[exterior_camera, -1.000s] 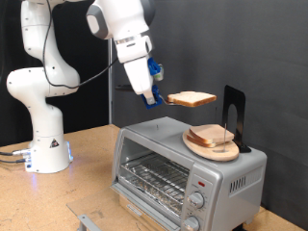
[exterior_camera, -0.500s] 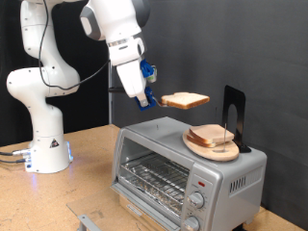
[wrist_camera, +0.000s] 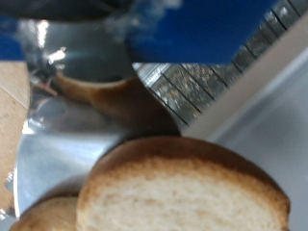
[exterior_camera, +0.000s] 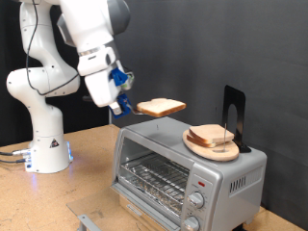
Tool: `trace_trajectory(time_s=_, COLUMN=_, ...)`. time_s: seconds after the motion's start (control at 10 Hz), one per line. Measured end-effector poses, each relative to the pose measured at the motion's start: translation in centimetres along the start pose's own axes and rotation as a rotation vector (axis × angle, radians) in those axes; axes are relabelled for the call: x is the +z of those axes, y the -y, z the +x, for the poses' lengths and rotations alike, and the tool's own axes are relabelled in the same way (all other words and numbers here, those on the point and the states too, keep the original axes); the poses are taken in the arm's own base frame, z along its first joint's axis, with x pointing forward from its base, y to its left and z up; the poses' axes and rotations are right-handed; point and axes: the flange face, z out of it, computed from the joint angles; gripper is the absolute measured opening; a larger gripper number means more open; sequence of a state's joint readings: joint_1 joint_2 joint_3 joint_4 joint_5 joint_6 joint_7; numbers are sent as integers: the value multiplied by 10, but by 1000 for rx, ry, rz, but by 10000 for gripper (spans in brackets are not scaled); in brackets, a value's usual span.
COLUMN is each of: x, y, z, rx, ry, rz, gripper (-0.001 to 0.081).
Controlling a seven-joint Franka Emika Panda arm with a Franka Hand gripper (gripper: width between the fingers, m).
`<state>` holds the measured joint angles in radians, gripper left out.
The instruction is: Make a piece of toast with the oven
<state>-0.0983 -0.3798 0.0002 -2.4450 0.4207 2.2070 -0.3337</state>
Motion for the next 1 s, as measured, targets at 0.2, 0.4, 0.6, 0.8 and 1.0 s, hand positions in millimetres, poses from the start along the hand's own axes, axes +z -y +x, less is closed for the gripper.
trace_trajectory(time_s=0.2, x=-5, y=-23, z=-12, rx=22, ry=-8, rz=1, gripper=401)
trace_trajectory(time_s=0.4, x=-4, y=-42, z=-22, rx=29, ry=-3, rz=-2, gripper=401)
trace_trajectory(time_s=0.6, x=-5, y=-49, z=-28, rx=15, ry=4, rz=7, gripper=401)
trace_trajectory(time_s=0.8, x=-2, y=-50, z=-29, rx=17, ry=10, rz=7, gripper=401)
trace_trajectory(time_s=1.0, x=10, y=-58, z=-33, rx=18, ry=48, rz=-14, gripper=401)
